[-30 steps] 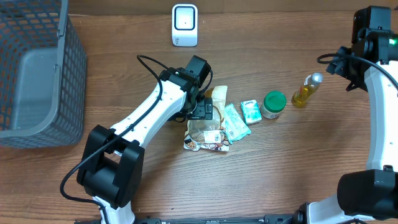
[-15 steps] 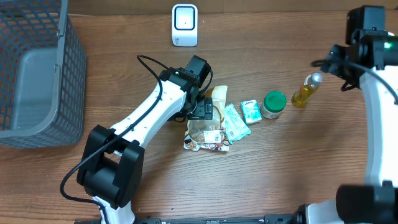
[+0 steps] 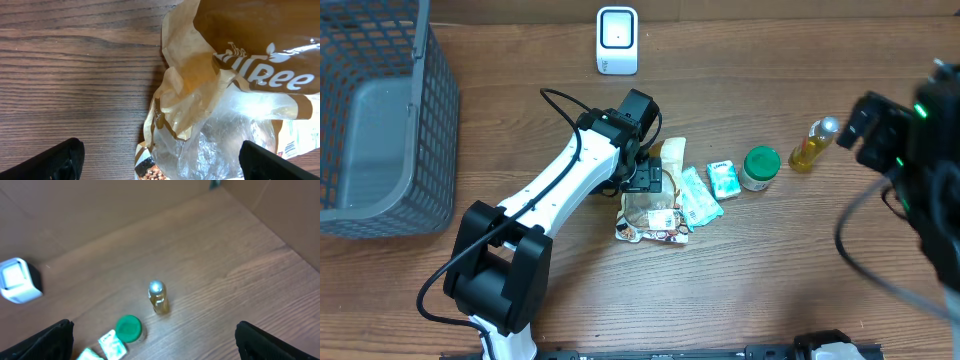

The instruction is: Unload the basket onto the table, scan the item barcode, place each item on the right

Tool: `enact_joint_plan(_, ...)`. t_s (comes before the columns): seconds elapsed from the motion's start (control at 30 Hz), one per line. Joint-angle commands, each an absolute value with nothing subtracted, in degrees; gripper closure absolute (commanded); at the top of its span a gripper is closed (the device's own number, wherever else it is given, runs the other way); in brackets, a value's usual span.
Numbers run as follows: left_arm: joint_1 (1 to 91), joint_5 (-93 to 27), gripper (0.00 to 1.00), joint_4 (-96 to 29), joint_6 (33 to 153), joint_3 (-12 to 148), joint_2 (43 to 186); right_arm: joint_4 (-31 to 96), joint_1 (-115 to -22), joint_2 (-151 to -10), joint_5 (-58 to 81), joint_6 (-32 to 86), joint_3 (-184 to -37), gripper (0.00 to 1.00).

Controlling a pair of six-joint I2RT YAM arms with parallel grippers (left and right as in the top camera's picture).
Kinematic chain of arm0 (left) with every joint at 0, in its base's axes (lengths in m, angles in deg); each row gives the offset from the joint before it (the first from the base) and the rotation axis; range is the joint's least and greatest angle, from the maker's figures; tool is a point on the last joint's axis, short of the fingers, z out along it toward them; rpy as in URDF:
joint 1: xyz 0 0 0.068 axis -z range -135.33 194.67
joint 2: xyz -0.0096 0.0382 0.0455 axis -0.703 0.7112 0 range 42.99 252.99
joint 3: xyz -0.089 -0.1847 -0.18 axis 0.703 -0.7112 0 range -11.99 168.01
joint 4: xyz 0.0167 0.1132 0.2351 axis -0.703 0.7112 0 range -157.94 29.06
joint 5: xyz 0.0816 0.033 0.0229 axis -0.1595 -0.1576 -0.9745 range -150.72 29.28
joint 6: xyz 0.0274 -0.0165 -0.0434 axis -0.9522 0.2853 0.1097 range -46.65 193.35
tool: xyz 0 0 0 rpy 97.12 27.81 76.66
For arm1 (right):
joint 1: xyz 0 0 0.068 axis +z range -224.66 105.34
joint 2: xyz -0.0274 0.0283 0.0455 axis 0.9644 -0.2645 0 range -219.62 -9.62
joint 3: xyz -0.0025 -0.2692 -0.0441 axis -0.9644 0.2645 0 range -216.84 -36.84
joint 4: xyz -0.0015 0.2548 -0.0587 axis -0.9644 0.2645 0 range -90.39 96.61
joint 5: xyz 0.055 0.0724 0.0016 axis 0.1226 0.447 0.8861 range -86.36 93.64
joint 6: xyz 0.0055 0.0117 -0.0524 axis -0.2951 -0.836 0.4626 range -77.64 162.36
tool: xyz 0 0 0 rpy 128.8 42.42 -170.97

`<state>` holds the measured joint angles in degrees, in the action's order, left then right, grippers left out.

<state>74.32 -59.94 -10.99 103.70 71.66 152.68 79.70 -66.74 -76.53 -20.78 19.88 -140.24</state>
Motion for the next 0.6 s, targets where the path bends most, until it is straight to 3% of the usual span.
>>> enact_joint_plan(0.0,74.32,-60.77,0.0,-11.23,104.66,71.18,152.63,79.53,-66.33,-71.01,-21.11,19.44,-139.75,0.0)
enact_joint_plan(0.57,74.32,-60.77,0.0,-11.23,104.66,71.18,152.63,81.06,-55.88,-61.37,-21.11,19.84,-135.62,0.0)
